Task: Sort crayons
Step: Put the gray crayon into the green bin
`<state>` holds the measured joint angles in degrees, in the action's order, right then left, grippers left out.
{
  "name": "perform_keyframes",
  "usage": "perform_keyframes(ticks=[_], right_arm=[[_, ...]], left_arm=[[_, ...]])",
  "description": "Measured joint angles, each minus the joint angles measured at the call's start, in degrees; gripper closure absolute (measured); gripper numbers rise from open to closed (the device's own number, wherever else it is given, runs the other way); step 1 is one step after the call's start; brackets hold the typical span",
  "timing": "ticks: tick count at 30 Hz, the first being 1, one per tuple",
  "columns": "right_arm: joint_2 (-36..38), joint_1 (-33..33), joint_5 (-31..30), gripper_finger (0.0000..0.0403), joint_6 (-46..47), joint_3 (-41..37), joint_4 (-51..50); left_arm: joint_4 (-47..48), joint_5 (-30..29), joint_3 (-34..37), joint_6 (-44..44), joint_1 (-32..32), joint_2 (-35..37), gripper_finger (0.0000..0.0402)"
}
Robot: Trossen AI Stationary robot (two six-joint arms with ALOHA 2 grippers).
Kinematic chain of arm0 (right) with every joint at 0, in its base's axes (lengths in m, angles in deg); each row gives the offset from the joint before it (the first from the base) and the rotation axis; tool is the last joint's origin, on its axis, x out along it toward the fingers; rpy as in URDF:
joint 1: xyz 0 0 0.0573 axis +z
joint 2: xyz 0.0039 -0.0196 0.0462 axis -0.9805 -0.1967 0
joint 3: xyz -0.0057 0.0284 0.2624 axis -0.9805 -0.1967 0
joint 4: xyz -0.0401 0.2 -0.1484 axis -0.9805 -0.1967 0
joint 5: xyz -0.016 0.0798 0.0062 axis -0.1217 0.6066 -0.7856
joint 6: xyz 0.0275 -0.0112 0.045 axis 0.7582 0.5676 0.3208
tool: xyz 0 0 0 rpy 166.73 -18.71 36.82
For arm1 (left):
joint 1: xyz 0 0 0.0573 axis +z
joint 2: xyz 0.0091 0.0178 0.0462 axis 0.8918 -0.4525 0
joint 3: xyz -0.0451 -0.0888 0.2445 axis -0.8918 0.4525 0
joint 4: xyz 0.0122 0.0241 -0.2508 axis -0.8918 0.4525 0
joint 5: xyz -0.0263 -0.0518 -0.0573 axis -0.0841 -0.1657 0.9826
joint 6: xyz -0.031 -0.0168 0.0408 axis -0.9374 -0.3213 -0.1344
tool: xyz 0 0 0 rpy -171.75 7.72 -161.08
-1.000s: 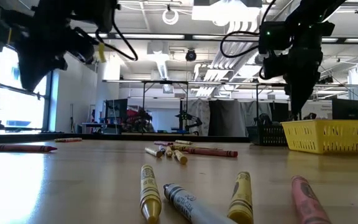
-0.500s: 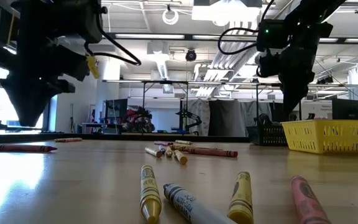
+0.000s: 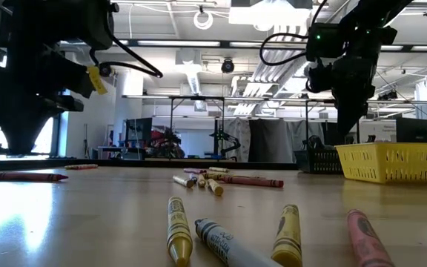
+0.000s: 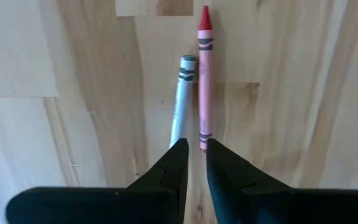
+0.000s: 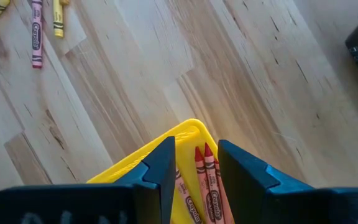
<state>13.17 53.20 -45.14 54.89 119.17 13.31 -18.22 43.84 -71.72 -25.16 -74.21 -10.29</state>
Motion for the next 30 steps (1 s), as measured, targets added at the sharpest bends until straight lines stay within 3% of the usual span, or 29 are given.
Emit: perform_keyframes(ticks=[30], right_arm=[[0.0,0.0,0.0,0.0295,0.0,0.0,1.4]], left_arm=[[0.5,-0.8,-0.3,-0.5,0.0,-13.7,0.0353]])
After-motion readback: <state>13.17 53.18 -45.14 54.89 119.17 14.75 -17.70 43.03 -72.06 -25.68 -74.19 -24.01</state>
